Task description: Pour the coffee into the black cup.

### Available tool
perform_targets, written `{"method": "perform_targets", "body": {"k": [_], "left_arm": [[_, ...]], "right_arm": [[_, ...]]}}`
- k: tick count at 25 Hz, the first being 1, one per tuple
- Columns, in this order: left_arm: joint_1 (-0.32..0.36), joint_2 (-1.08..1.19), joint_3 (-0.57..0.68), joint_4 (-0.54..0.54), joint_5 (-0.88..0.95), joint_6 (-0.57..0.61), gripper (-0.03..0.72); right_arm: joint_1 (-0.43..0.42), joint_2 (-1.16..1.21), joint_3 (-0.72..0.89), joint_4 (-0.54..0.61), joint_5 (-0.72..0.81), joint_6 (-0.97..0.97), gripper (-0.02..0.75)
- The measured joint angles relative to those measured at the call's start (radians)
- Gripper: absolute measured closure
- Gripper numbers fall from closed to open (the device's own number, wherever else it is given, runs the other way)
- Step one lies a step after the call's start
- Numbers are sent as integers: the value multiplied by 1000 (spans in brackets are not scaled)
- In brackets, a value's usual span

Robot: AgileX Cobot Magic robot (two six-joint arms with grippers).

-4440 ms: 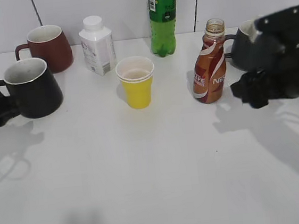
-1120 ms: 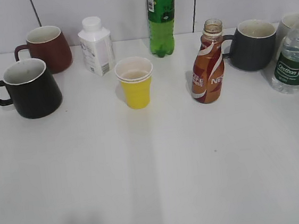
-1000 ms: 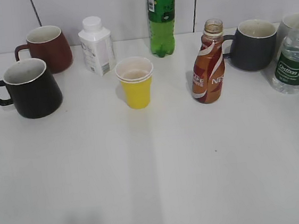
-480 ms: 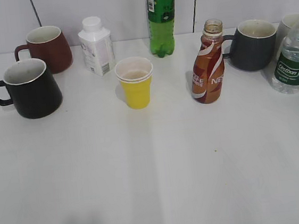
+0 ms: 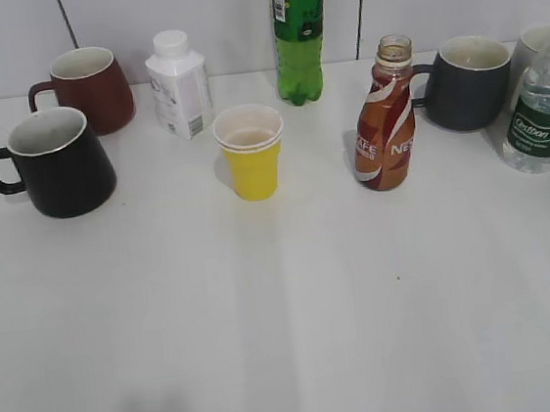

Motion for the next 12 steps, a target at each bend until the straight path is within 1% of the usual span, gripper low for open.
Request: {"method": "perform_targets", "body": {"k": [12], "left_arm": [[0, 0, 0, 0, 0, 0, 379]], "right_arm": [[0, 0, 0, 1, 0, 0, 167]]}}
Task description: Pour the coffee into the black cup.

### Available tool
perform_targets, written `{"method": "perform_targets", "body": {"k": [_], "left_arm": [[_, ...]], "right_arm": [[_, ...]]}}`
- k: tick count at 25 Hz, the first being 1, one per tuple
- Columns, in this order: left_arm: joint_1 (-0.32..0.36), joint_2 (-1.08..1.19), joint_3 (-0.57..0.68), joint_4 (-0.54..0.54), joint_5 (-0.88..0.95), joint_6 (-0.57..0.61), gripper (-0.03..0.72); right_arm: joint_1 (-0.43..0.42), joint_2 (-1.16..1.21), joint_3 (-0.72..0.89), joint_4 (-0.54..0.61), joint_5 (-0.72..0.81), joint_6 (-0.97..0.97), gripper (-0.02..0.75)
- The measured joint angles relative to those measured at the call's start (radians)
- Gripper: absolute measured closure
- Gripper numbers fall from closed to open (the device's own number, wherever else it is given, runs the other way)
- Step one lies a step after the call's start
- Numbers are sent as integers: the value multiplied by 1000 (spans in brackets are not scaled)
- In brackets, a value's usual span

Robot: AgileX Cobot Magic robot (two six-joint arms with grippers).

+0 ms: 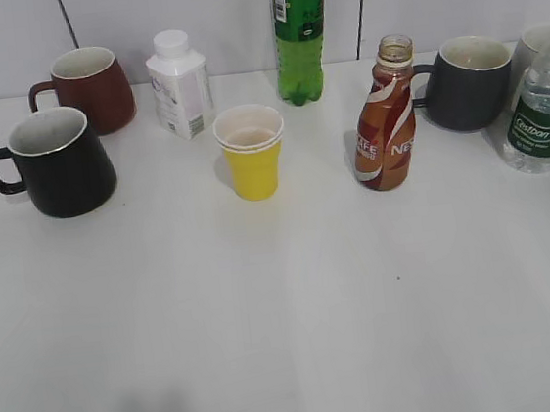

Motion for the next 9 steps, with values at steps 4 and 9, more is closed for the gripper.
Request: {"method": "perform_targets", "body": {"k": [4, 9], "left_arm": [[0, 0, 0, 0, 0, 0, 379], [0, 0, 0, 0, 0, 0, 379]], "right_arm": [[0, 0, 0, 0, 0, 0, 167], [0, 0, 0, 0, -1, 0, 167]]}}
